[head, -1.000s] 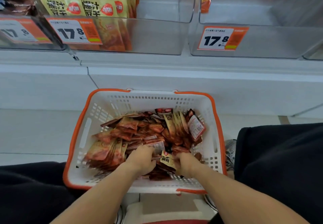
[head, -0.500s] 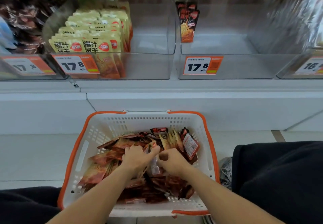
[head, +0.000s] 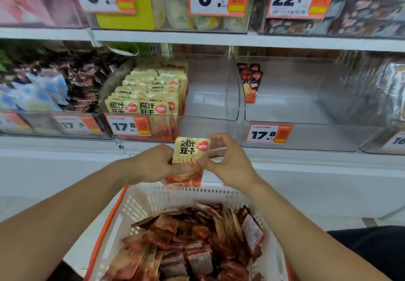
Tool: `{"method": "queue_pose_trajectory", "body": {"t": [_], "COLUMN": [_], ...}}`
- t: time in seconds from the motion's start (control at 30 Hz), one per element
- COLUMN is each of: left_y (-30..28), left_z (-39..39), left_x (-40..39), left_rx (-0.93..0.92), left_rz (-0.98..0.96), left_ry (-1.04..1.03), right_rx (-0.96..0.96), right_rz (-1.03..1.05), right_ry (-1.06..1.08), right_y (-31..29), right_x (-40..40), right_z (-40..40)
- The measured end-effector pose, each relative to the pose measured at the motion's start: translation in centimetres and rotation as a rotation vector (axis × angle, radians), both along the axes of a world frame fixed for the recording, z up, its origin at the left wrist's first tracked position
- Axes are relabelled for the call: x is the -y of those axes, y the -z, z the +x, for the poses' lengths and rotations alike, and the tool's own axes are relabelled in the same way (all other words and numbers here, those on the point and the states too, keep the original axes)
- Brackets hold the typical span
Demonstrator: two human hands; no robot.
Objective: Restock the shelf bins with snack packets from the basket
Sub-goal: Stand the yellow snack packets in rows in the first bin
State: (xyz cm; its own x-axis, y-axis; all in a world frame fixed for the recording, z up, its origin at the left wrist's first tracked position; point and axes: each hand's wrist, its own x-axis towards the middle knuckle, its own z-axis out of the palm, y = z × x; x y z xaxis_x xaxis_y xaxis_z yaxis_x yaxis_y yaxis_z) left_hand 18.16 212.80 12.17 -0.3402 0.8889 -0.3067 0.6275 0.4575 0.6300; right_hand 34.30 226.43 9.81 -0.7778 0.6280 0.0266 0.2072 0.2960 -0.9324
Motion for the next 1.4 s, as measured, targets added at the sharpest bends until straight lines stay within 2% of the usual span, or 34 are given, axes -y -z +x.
{"method": "queue_pose_trajectory", "body": {"t": [0.07,0.13,0.23,0.27,0.37,0.43,0.5,0.57,0.63,0.73,0.8,0.87,0.97,1.1,1.4], "left_y": [-1.5,-2.4,-2.8,-3.0,-3.5,-3.0,-2.9,-4.1,-5.8,-7.8,-8.3,-8.2,-7.3,-6.2,-5.5], "left_z": [-0.2,-0.1,-0.8,-1.3,-3.2,-4.7,-5.4,-5.9,-6.6,-8.4,-9.3,-10.1,-11.4,-12.1,-12.6], "left_x": [0.0,-0.4,-1.7,-2.3,-3.4,-3.9,-4.8,-6.5,-8.5,-11.8,-13.7,-14.9,-15.8,-16.2,-15.9], "left_rx": [0.012,0.025,-0.047,-0.127,-0.591,-0.786,-0.896,-0.959,-0.9,-0.715,-0.69,-0.762,-0.8,-0.815,-0.765], "left_rz": [0.106,0.291,0.58,0.658,0.808,0.759,0.645,0.496,0.288,0.066,-0.05,-0.15,-0.222,-0.289,-0.212], "left_ry": [0.053,0.015,-0.122,-0.174,-0.238,-0.218,-0.191,-0.077,0.013,0.013,0.025,0.056,0.057,0.035,-0.041], "right_rx": [0.001,-0.037,-0.169,-0.198,-0.26,-0.223,-0.072,0.041,0.044,0.012,0.071,0.122,0.071,0.072,-0.007], "right_rz": [0.0,0.021,0.16,0.225,0.377,0.422,0.427,0.334,0.198,0.028,0.038,0.111,0.115,0.242,0.248], "right_ry": [-0.128,-0.224,-0.074,-0.01,0.139,0.211,0.29,0.36,0.424,0.515,0.52,0.546,0.525,0.605,0.652], "right_y": [-2.2,-4.2,-6.3,-6.8,-8.1,-8.6,-8.7,-7.7,-6.6,-5.1,-4.3,-3.6,-2.5,-1.6,-0.6], "right_x": [-0.3,-0.5,-1.0,-1.3,-3.0,-4.4,-6.1,-8.3,-10.3,-13.2,-14.9,-16.2,-17.2,-18.3,-18.6], "right_z": [-0.4,-0.7,-2.0,-2.5,-5.2,-7.6,-10.3,-13.4,-16.3,-19.4,-20.7,-22.1,-23.9,-24.8,-24.6]}}
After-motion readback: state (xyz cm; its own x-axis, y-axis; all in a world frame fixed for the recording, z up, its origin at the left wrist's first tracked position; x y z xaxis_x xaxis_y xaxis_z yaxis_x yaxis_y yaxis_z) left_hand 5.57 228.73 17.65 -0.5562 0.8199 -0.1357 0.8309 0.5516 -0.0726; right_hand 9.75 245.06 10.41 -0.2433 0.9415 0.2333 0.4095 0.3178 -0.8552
